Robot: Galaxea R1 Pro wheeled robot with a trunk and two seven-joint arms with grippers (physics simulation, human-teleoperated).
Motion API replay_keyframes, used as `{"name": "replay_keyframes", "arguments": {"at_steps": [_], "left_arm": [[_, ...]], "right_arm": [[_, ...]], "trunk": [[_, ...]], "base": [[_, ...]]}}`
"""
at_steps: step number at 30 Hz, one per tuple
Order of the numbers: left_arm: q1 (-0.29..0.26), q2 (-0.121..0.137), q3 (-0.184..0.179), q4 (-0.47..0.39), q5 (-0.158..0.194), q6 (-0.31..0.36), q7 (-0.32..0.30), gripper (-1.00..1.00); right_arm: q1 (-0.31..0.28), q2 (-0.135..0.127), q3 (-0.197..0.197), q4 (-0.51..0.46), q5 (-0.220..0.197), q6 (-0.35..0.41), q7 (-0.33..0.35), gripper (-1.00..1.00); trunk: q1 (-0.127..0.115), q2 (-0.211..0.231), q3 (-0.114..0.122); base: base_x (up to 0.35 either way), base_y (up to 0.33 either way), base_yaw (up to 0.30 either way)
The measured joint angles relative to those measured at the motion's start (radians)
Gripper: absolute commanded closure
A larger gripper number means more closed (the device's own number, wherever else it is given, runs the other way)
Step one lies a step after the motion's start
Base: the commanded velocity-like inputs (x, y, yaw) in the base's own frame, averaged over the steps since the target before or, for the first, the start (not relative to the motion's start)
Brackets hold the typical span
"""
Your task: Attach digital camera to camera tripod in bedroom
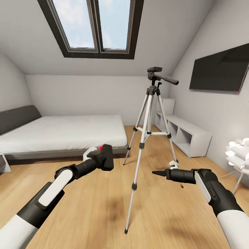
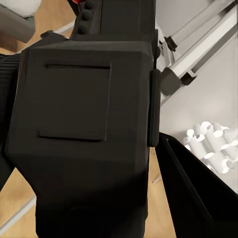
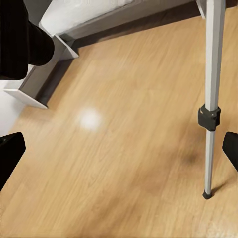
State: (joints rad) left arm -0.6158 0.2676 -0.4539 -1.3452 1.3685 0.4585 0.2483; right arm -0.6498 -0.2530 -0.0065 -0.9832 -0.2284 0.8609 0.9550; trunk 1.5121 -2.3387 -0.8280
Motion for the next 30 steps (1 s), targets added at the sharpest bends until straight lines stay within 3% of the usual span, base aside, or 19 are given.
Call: {"name": "replay_keyframes", "arguments": {"at_steps": [30], "left_arm": [[0.000, 0.000, 0.000, 0.006, -0.001, 0.000, 0.000, 1.00]], "right_arm": [[0.001, 0.010, 0.002, 0.010, 0.001, -0.001, -0.029, -1.00]], "trunk": [[-0.115, 0.210, 0.094]], "base": [[0.000, 0.000, 0.000]]}}
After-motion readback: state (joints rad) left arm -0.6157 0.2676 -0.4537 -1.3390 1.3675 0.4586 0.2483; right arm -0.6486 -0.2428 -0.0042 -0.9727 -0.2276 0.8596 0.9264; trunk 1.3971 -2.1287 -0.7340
